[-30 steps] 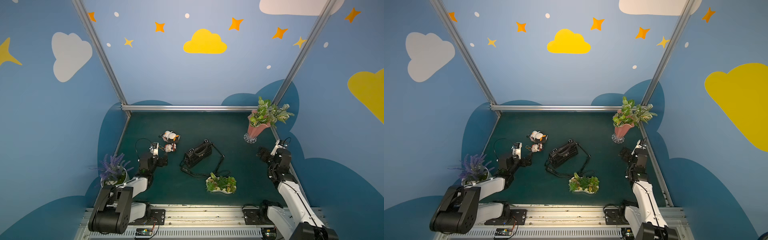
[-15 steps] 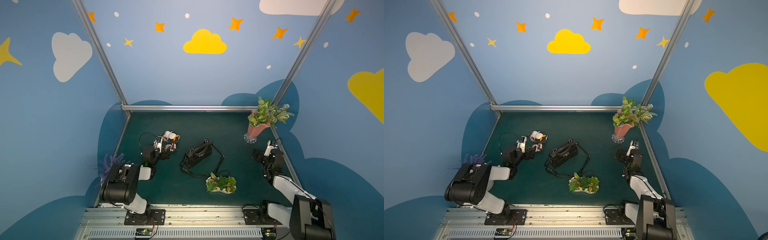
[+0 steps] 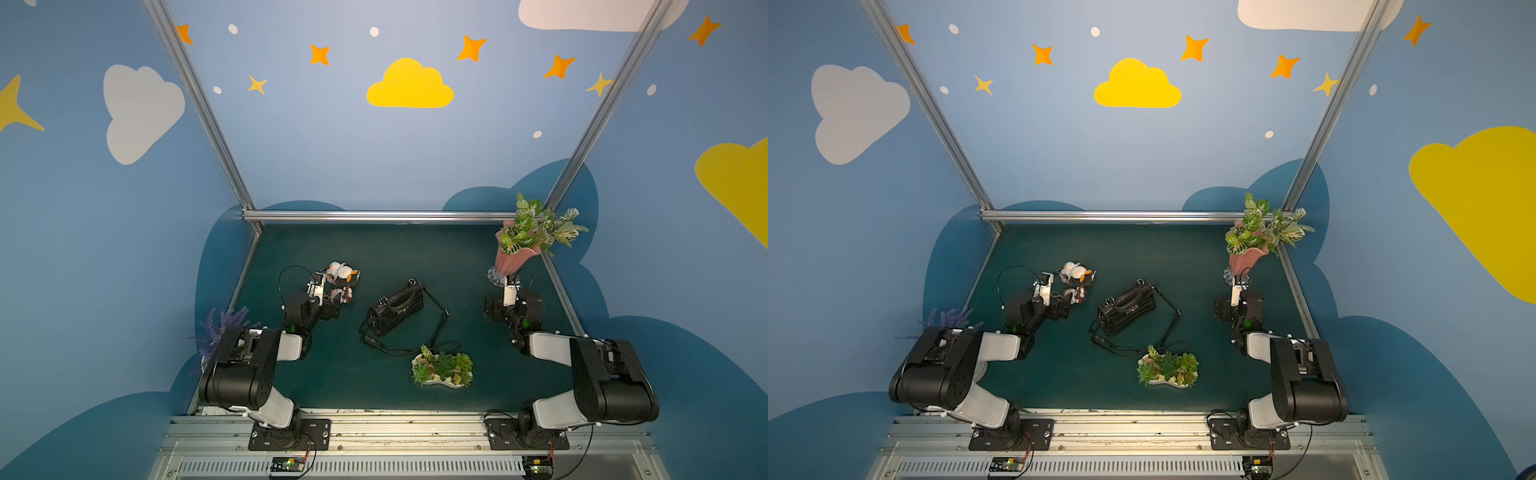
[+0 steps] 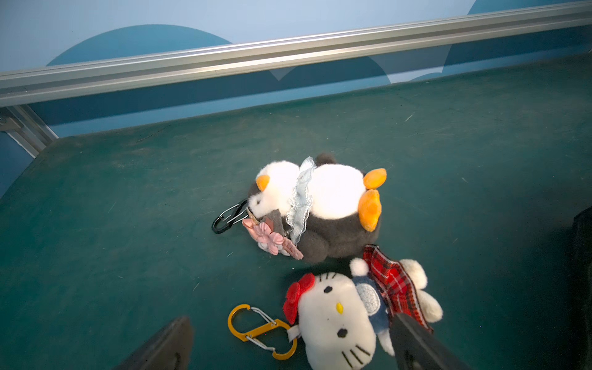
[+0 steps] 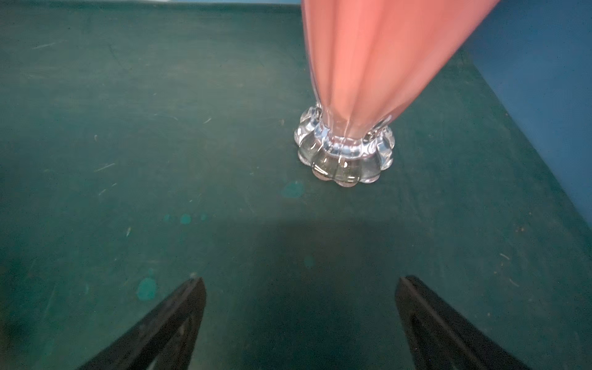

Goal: Remove the decoration from the bag
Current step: Reset both arms

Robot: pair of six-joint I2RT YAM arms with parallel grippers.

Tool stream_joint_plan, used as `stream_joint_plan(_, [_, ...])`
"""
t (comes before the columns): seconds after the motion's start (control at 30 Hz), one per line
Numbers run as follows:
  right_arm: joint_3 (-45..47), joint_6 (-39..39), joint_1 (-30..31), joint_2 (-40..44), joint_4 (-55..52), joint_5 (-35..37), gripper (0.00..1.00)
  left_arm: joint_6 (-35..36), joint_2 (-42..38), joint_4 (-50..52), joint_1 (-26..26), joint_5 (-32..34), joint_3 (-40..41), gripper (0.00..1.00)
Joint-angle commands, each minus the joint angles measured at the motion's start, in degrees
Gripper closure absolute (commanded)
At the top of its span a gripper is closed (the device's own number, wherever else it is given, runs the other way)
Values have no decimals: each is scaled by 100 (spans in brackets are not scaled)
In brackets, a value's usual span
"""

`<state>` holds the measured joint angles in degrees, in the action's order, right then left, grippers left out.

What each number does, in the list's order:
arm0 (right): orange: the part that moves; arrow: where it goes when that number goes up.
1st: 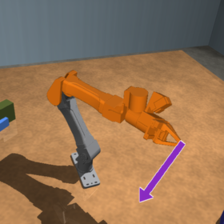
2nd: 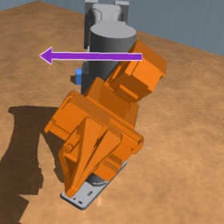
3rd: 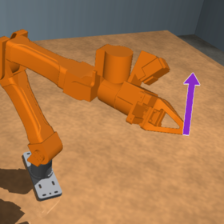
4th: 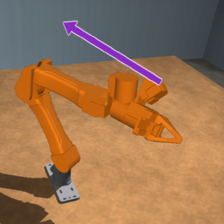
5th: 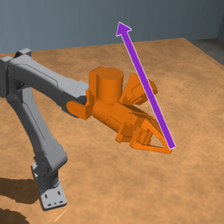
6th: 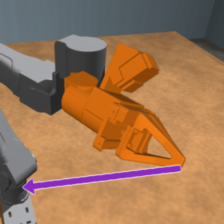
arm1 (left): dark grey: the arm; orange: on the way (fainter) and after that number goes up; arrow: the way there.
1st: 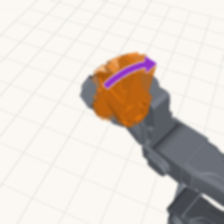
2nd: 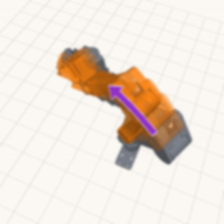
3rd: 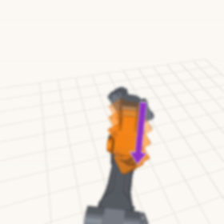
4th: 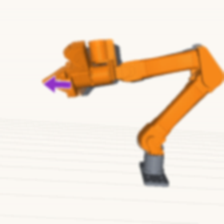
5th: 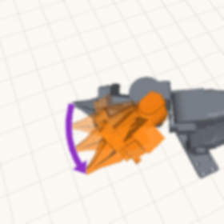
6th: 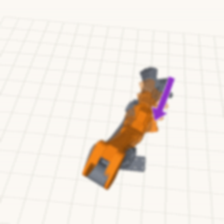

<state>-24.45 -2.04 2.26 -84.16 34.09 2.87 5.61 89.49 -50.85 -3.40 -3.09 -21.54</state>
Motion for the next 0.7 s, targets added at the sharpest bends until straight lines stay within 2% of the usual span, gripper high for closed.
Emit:
stream_joint_plan(0.0, [-181,-87,-74,-1,101,-148,2,31,7,-68,-2,2,-21,0])
stream_joint_plan(0.67, [-172,-87,-67,19,107,-154,2,36,17,-89,-7,2,-20,0])
